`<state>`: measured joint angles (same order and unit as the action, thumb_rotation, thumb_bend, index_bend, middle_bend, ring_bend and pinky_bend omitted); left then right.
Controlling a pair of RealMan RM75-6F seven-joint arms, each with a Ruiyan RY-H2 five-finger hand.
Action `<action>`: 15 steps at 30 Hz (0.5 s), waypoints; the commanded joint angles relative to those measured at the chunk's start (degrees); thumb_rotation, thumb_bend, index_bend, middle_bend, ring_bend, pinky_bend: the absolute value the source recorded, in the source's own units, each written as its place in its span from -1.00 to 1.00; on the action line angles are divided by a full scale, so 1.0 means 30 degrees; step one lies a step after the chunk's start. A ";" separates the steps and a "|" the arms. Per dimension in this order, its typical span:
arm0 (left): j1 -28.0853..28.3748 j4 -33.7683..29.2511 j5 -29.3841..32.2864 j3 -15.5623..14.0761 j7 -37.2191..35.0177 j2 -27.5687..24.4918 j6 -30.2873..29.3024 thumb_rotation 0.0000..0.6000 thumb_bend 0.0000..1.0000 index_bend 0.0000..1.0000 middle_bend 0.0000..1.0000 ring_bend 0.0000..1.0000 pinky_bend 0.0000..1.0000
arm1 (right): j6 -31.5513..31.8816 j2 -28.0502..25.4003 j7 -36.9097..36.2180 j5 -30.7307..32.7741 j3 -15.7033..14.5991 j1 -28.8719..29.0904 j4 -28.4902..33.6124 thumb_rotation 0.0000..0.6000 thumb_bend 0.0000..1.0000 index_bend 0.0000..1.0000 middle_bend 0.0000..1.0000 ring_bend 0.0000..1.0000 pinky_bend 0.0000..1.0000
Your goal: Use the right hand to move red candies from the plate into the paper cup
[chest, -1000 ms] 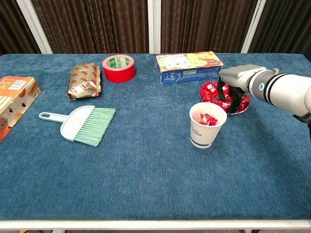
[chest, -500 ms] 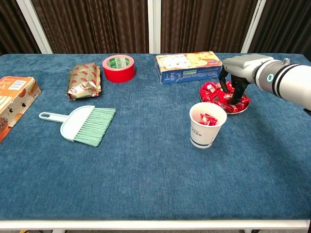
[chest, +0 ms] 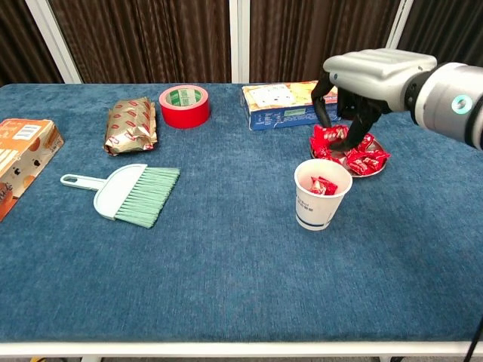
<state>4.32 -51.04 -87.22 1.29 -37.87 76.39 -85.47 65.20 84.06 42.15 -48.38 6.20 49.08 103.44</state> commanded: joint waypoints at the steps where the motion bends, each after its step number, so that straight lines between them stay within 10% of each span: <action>1: -0.0050 -0.0230 0.0012 0.0008 0.0181 -0.0107 -0.0087 0.45 -0.82 -0.71 -0.73 -0.89 -0.62 | 0.0226 -0.0167 0.0260 -0.0720 -0.0646 -0.0340 0.0601 1.00 -0.62 0.26 1.00 1.00 0.89; 15: -0.0167 -0.0318 0.0222 0.0106 0.0105 -0.0258 -0.0033 0.45 -0.82 -0.71 -0.73 -0.89 -0.62 | -0.0860 0.0591 0.0261 -0.0119 -0.0362 -0.0035 -0.0700 1.00 -0.95 0.07 1.00 1.00 0.89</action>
<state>3.82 -52.03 -86.58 1.59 -37.51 75.61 -85.59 62.81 85.68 43.02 -48.88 4.94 48.84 101.56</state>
